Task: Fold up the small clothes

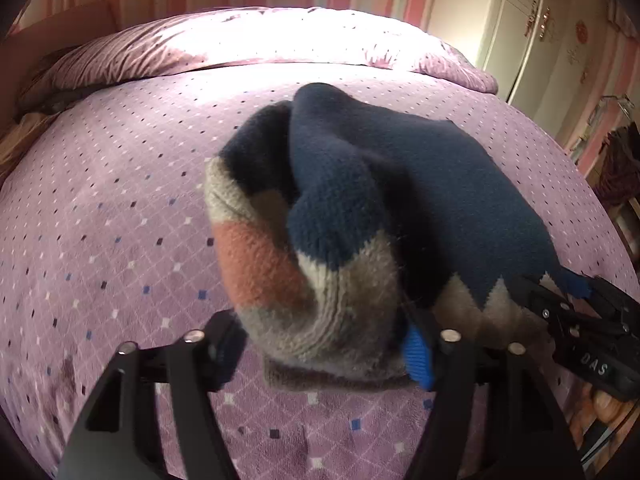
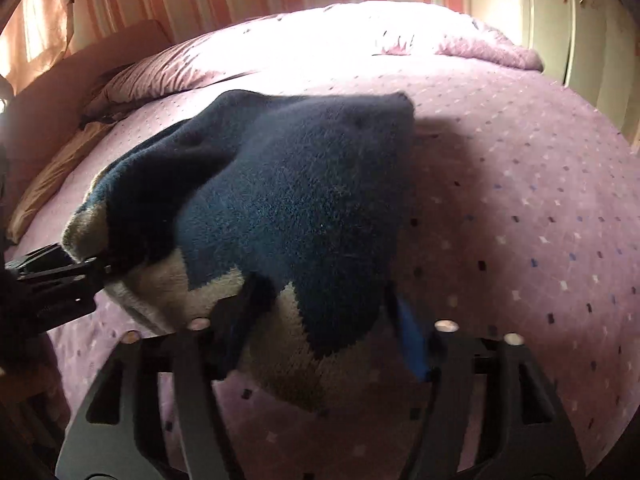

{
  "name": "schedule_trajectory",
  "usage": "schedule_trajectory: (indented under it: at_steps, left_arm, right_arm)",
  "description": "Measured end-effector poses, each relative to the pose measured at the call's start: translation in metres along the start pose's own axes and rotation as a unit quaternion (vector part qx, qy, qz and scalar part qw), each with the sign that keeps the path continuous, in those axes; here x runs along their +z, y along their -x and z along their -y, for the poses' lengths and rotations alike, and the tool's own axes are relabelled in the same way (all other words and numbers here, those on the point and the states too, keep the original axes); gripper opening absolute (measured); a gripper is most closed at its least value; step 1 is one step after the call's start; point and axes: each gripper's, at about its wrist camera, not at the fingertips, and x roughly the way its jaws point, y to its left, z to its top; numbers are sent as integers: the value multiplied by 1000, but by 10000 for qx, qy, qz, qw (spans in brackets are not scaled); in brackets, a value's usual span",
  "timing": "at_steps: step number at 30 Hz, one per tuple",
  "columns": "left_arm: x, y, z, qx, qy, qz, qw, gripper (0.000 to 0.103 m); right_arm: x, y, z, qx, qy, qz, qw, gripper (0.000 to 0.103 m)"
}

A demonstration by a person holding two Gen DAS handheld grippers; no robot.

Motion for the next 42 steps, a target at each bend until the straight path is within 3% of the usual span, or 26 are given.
schedule_trajectory:
  at_steps: [3, 7, 13, 15, 17, 20, 23, 27, 34, 39, 42]
  left_arm:
    - [-9, 14, -8, 131, 42, 66, 9999, 90]
    - [-19, 39, -21, 305, -244, 14, 9992, 92]
    - [-49, 106, -87, 459, 17, 125, 9989, 92]
    - [-58, 131, -111, 520, 96, 122, 9985, 100]
    - [-68, 156, -132, 411, 145, 185, 9989, 101]
    - [-81, 194, -154, 666, 184, 433, 9967, 101]
    - [-90, 218, -172, 1039, 271, 430, 9933, 101]
    - [-98, 232, -192, 859, 579, 267, 9943, 101]
    - [-106, 260, -195, 965, 665, 586, 9914, 101]
    - [-101, 275, -192, 719, 719, 796, 9916, 101]
    - [-96, 277, -186, 1061, 587, 827, 9892, 101]
  right_arm:
    - [-2, 20, -17, -241, 32, 304, 9992, 100]
    - [-4, 53, -43, -467, 77, 361, 9982, 100]
    - [-14, 120, -94, -389, -59, 514, 9979, 100]
    - [-14, 138, -114, -428, -74, 520, 9977, 100]
    - [-17, 153, -135, -431, -71, 484, 9979, 100]
    - [-21, 171, -163, -368, -90, 461, 9982, 100]
    - [-25, 180, -190, -434, -64, 340, 9985, 100]
    - [-32, 190, -218, -410, -126, 276, 9987, 100]
    - [-35, 200, -240, -521, 24, 253, 9983, 100]
    - [-34, 207, -240, -628, 61, 382, 9973, 100]
    - [-33, 208, -238, -737, 58, 432, 9963, 100]
